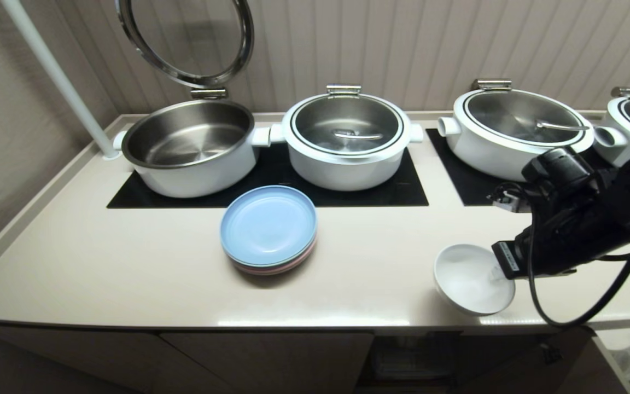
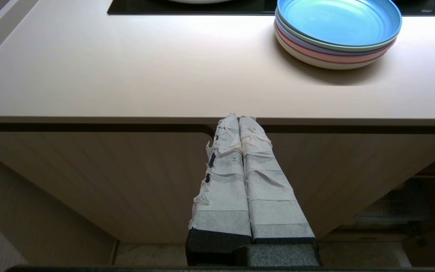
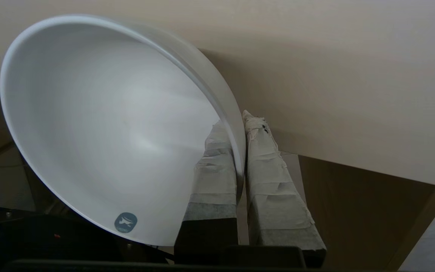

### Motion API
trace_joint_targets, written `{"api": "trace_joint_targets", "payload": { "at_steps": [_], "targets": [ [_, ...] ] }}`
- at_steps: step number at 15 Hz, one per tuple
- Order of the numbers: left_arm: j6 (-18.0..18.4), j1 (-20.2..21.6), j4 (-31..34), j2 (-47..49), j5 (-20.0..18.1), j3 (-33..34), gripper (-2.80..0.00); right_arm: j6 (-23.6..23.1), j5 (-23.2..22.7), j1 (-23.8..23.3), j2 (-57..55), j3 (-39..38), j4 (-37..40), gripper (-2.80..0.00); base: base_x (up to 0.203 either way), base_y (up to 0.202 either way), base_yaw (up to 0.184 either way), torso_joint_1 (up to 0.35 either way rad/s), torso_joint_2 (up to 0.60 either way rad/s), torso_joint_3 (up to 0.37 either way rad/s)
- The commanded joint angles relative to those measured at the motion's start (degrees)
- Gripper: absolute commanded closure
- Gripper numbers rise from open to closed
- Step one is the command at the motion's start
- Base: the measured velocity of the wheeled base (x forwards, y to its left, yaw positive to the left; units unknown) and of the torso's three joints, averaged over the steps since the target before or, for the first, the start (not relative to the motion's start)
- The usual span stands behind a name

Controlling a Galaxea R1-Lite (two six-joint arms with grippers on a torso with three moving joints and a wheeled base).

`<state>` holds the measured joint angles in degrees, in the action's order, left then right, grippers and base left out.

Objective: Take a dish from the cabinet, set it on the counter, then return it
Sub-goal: Pick up the bowl from the table

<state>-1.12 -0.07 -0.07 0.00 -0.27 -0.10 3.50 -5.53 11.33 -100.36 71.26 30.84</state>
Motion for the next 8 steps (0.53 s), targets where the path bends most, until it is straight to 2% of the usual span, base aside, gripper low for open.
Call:
{"api": "trace_joint_targets", "payload": {
  "at_steps": [1,8],
  "targets": [
    [-0.02,0.07,-0.01,0.0,0.0,0.01,0.0,0.02,-0.09,0.01,2.97,-2.3,0.18,0.0,0.0,0.0,0.0,0.0,0.0,0.0],
    [-0.02,0.02,-0.01,0.0,0.0,0.01,0.0,1.6,-0.17,0.01,10.0,-9.11,0.15,0.0,0.0,0.0,0.0,0.0,0.0,0.0]
  ]
}}
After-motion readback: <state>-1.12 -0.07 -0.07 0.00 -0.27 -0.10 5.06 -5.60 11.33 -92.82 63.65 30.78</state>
